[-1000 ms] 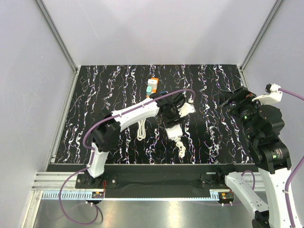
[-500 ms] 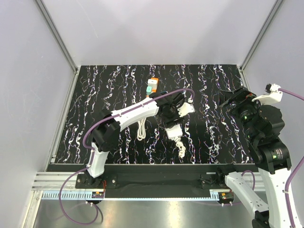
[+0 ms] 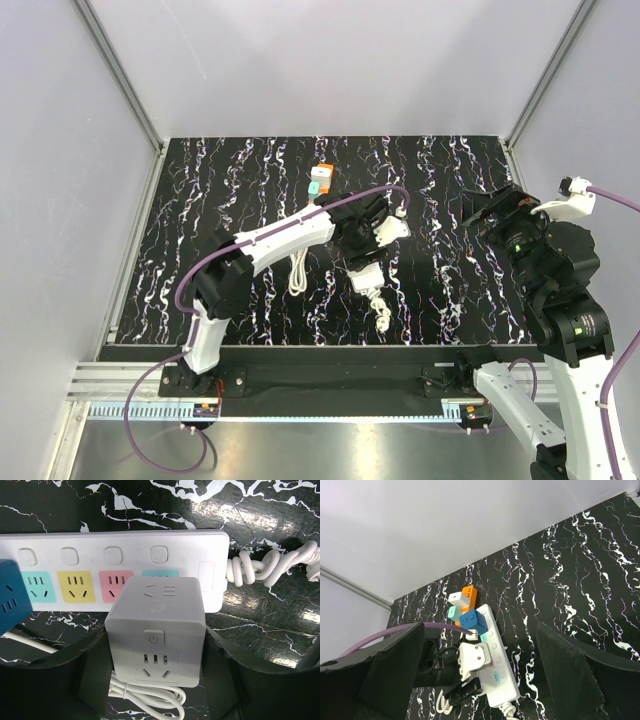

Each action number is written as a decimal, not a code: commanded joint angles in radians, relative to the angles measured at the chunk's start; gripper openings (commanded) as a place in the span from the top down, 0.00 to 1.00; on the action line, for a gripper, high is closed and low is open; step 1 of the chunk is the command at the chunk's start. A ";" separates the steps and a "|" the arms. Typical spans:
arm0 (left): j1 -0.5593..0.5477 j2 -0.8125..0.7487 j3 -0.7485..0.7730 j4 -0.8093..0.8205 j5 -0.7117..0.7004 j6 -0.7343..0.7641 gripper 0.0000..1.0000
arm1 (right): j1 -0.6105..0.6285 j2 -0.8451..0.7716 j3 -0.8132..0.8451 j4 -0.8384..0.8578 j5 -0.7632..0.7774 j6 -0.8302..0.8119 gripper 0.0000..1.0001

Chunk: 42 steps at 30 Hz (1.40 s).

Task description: Insert the plug

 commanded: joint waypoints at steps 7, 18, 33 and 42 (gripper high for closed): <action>-0.005 0.027 0.073 -0.009 -0.017 -0.008 1.00 | -0.002 -0.009 0.005 0.021 -0.011 -0.014 0.00; -0.005 0.040 0.092 -0.033 -0.003 -0.008 1.00 | -0.002 -0.009 -0.001 0.021 -0.006 -0.017 0.00; -0.015 0.074 0.087 -0.032 0.017 -0.023 1.00 | -0.002 -0.014 -0.005 0.021 -0.005 -0.025 0.00; -0.017 0.027 0.032 -0.058 -0.007 -0.037 1.00 | -0.002 -0.009 -0.008 0.023 -0.013 -0.014 0.00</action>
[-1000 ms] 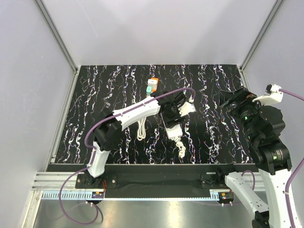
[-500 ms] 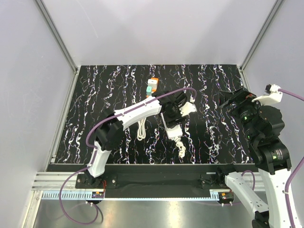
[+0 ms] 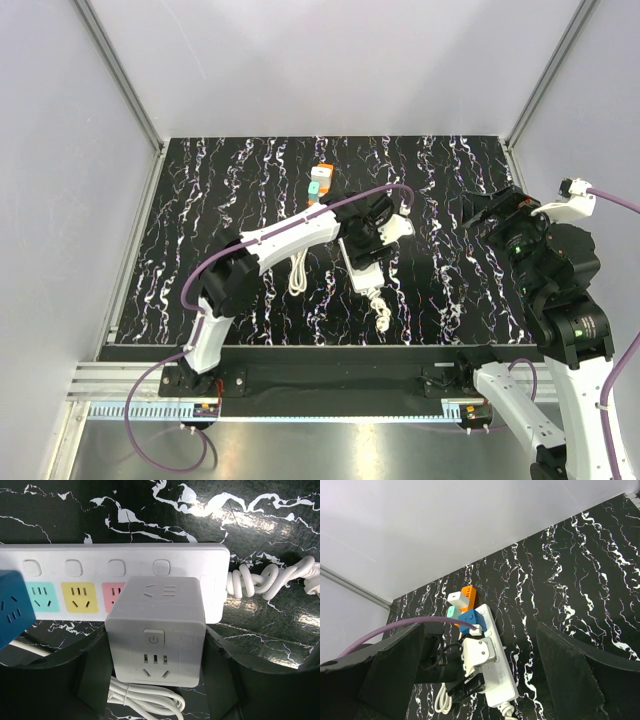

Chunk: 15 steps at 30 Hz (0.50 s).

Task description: Insert the plug

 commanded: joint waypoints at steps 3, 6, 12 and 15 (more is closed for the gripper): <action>-0.007 -0.010 -0.024 -0.054 -0.043 -0.019 1.00 | -0.002 -0.001 -0.003 0.023 -0.013 -0.003 0.00; -0.007 0.015 -0.001 -0.069 -0.066 -0.034 1.00 | -0.002 0.000 0.000 0.023 -0.013 -0.003 0.00; -0.007 0.033 0.014 -0.077 -0.102 -0.058 1.00 | -0.001 -0.011 -0.002 0.021 -0.007 -0.014 0.00; -0.007 0.032 0.017 -0.081 -0.101 -0.050 1.00 | -0.002 -0.006 0.000 0.021 -0.008 -0.017 0.00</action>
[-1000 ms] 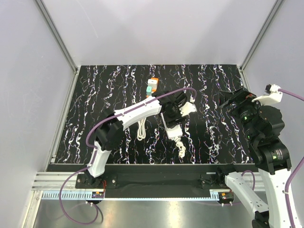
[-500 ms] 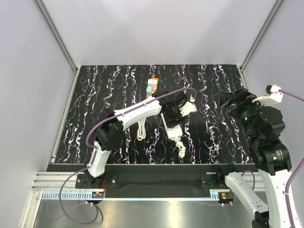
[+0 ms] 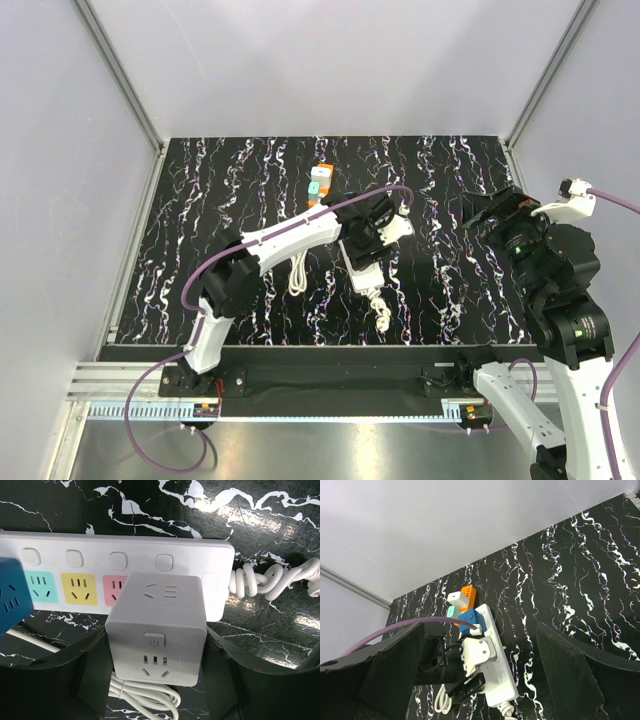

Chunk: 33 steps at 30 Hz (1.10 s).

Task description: Insert the plug

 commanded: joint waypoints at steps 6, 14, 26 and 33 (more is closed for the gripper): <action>0.001 0.035 0.029 -0.079 -0.078 -0.011 1.00 | -0.002 0.008 0.004 0.023 -0.015 -0.013 0.00; 0.006 0.052 0.057 -0.084 -0.049 0.000 1.00 | -0.002 0.011 0.004 0.027 -0.018 -0.010 0.00; 0.006 0.138 0.088 -0.082 0.019 -0.015 1.00 | -0.002 -0.017 0.006 0.026 -0.001 -0.026 0.00; 0.006 0.144 0.033 -0.062 0.019 -0.040 1.00 | -0.002 -0.026 0.021 0.027 -0.004 -0.024 0.00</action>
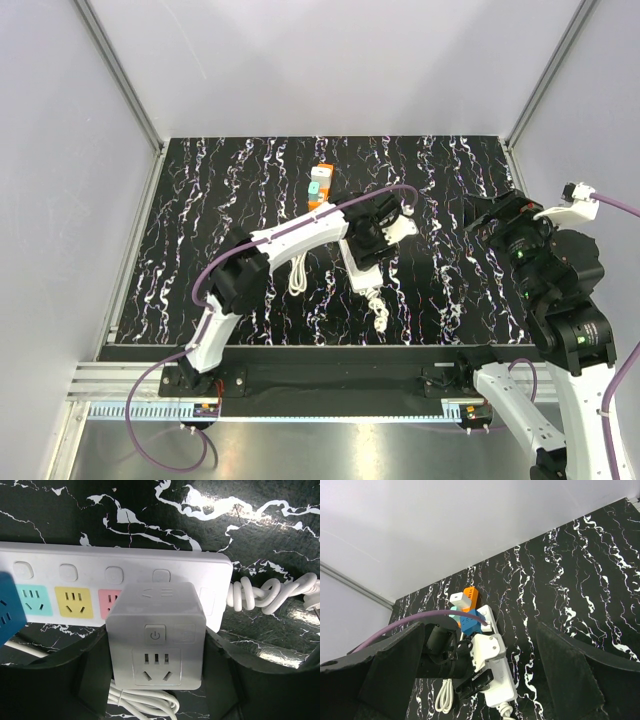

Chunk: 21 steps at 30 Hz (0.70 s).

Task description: Insert the plug

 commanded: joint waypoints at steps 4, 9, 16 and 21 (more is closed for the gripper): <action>0.007 0.055 -0.125 0.026 0.010 -0.041 1.00 | -0.002 -0.011 0.027 0.023 0.005 -0.023 0.00; 0.008 0.053 -0.170 0.057 0.000 -0.055 1.00 | -0.002 -0.018 0.022 0.023 0.005 -0.017 0.00; 0.030 0.001 -0.299 0.155 0.034 -0.087 1.00 | -0.002 -0.013 0.018 0.023 0.001 -0.012 0.00; 0.056 -0.005 -0.323 0.170 0.075 -0.098 1.00 | -0.002 -0.013 0.005 0.025 -0.008 -0.006 0.00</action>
